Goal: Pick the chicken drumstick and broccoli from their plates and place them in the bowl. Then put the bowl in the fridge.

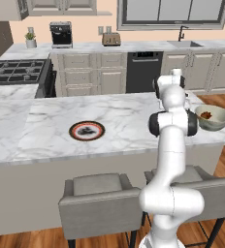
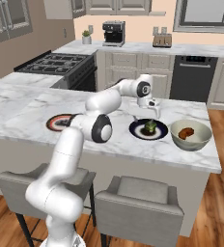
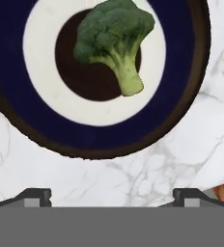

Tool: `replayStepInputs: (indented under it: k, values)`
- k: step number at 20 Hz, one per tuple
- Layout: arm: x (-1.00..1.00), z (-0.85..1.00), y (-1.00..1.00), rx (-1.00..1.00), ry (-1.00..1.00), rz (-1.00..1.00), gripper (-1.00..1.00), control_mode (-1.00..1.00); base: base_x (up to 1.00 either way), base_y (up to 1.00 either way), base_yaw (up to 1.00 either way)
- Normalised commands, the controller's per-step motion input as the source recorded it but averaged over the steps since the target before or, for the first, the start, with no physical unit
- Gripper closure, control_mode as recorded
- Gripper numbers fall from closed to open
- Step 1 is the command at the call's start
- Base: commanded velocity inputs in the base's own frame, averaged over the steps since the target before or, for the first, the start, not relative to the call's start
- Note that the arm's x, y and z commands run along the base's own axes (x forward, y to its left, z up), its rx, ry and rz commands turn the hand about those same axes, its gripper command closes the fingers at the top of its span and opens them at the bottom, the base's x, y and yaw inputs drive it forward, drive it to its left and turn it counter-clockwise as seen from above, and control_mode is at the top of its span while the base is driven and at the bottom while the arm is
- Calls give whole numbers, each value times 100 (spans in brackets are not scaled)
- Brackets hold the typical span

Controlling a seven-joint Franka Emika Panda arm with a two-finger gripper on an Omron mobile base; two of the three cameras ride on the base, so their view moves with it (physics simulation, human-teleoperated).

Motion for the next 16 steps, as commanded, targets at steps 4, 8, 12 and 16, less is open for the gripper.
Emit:
replayStepInputs:
  k: [4,8,12,16]
  values:
    - [36,-12,-20,0,14,-15,-100,-100,0,0,0]
    - [20,-3,-14,0,5,-18,-100,-100,0,0,0]
    - [22,0,-15,0,0,-17,-100,-100,0,0,0]
    - [24,-4,-9,0,0,-17,-100,-100,0,0,0]
